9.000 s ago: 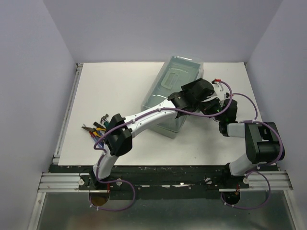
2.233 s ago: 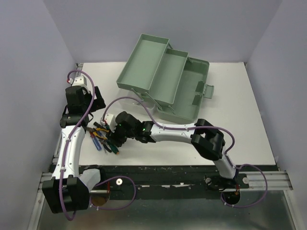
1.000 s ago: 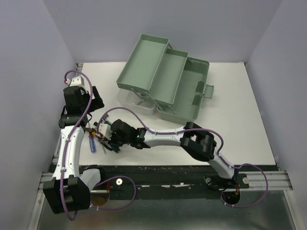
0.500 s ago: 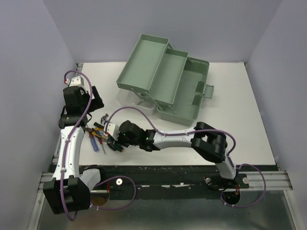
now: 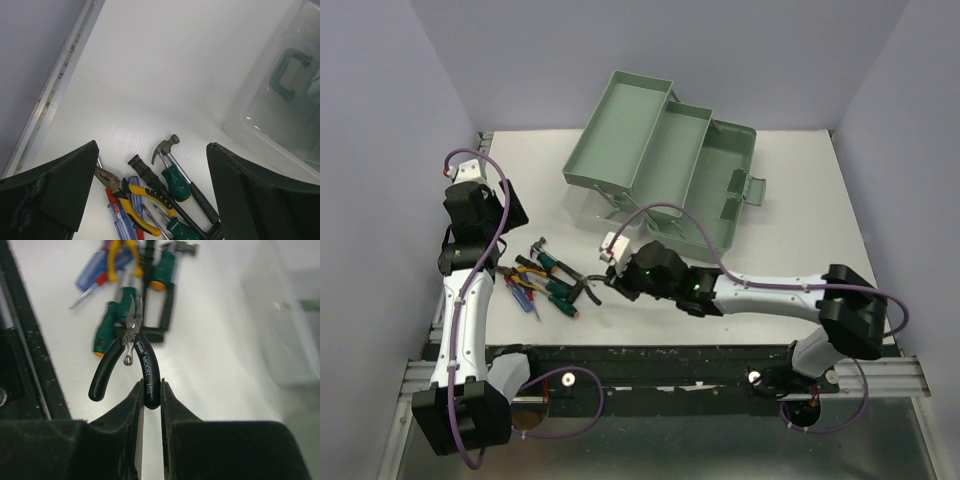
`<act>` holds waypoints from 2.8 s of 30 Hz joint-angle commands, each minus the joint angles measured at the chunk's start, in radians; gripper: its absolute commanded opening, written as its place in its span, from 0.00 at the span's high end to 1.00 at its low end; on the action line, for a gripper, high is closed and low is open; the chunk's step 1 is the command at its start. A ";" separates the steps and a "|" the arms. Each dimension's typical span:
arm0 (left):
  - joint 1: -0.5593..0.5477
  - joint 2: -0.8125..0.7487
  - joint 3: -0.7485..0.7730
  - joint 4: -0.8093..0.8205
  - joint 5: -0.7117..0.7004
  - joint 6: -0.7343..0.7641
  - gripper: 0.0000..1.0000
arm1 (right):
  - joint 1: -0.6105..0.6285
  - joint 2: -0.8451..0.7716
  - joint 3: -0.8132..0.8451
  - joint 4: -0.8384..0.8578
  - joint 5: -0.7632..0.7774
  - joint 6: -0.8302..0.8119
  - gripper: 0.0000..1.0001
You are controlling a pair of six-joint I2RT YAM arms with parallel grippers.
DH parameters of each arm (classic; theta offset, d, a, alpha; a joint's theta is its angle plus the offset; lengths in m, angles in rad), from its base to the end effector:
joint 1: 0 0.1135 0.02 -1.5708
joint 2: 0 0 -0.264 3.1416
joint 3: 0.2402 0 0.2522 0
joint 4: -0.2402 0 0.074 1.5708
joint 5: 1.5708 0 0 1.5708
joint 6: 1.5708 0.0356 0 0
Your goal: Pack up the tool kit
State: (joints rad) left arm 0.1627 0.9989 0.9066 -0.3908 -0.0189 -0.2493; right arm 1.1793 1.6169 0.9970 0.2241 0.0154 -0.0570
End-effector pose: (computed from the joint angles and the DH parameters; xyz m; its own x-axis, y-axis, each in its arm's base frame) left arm 0.2206 0.0369 0.3217 -0.4002 -0.3157 -0.8604 -0.2860 0.9349 -0.2100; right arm 0.1407 0.3395 0.2415 -0.0945 -0.3783 -0.9209 -0.9257 0.3737 -0.0585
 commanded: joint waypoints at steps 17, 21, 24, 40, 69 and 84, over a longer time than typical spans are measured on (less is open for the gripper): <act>0.012 -0.019 0.003 0.027 0.013 -0.005 0.01 | -0.435 -0.158 0.330 -0.561 0.418 0.454 0.99; 0.012 -0.023 0.000 0.024 0.017 -0.011 0.01 | -0.481 -0.081 0.425 -0.623 0.454 0.505 1.00; 0.012 -0.020 -0.002 0.029 0.045 -0.019 0.01 | -0.503 -0.040 0.436 -0.562 0.431 0.516 0.99; 0.012 -0.002 0.003 0.023 0.045 -0.022 0.01 | -0.504 0.130 0.545 -0.525 0.382 0.386 0.32; 0.012 -0.051 -0.032 0.066 0.068 0.005 0.01 | -0.103 0.317 0.434 -0.173 -0.396 -0.013 0.27; 0.012 -0.046 -0.031 0.067 0.076 0.002 0.01 | 0.088 0.409 0.448 -0.353 -0.068 -0.021 0.31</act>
State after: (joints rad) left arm 0.1692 0.9634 0.8852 -0.3386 0.0376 -0.2531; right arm 1.2461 1.9671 1.4067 -0.0479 -0.1585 -0.1295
